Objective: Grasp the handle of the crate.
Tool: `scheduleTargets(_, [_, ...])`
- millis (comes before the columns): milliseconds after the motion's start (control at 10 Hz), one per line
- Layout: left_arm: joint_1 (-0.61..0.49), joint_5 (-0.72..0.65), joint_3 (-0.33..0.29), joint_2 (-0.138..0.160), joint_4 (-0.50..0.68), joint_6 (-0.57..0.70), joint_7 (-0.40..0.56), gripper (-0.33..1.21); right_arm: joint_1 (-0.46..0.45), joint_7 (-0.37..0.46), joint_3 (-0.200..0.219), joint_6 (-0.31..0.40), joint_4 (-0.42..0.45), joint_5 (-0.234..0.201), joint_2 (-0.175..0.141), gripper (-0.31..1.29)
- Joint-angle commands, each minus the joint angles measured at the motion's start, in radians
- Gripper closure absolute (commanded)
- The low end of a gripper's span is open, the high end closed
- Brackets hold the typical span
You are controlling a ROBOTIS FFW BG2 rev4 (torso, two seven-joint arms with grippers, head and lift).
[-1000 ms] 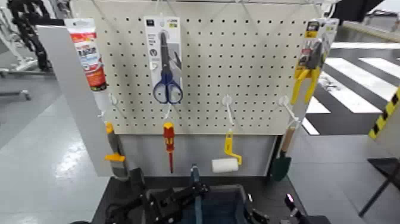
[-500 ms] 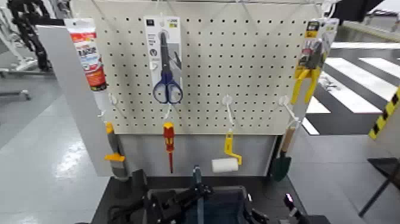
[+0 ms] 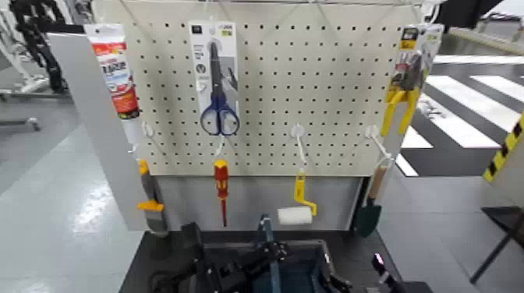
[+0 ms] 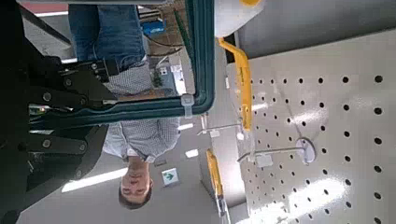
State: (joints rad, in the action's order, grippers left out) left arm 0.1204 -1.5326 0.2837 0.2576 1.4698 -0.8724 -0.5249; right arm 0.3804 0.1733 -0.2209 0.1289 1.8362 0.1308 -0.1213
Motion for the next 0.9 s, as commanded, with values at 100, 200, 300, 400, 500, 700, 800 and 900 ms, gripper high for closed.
scheduleTargets(100, [-0.015, -0.06, 0.014, 0.006, 0.015, -0.028, 0.014, 1.18, 0.002, 0.0, 0.002, 0.0, 0.0, 0.0, 0.0, 0.15])
scheduleTargets(200, [-0.025, -0.093, 0.015, 0.015, 0.03, -0.042, 0.031, 1.18, 0.002, 0.0, 0.003, 0.0, 0.0, 0.0, 0.002, 0.15])
scheduleTargets(300, [-0.031, -0.107, 0.015, 0.025, 0.043, -0.05, 0.04, 1.18, 0.002, 0.0, 0.005, 0.0, 0.0, 0.0, 0.002, 0.15])
scheduleTargets(400, [-0.036, -0.127, 0.015, 0.031, 0.053, -0.057, 0.048, 1.18, 0.002, 0.0, 0.005, 0.0, 0.0, 0.0, 0.002, 0.15])
scheduleTargets(500, [-0.039, -0.139, 0.017, 0.035, 0.061, -0.063, 0.052, 1.18, 0.002, 0.0, 0.005, 0.0, 0.0, 0.0, 0.002, 0.15])
scheduleTargets(700, [-0.045, -0.172, 0.022, 0.046, 0.075, -0.083, 0.065, 1.18, 0.002, 0.0, 0.005, 0.0, 0.0, 0.0, 0.002, 0.15])
scheduleTargets(800, [-0.045, -0.187, 0.031, 0.049, 0.075, -0.086, 0.066, 1.18, 0.003, 0.0, 0.005, 0.0, 0.0, 0.0, 0.003, 0.15])
scheduleTargets(900, [-0.045, -0.201, 0.035, 0.049, 0.076, -0.1, 0.069, 1.18, 0.003, 0.0, 0.005, 0.0, 0.0, 0.0, 0.003, 0.15])
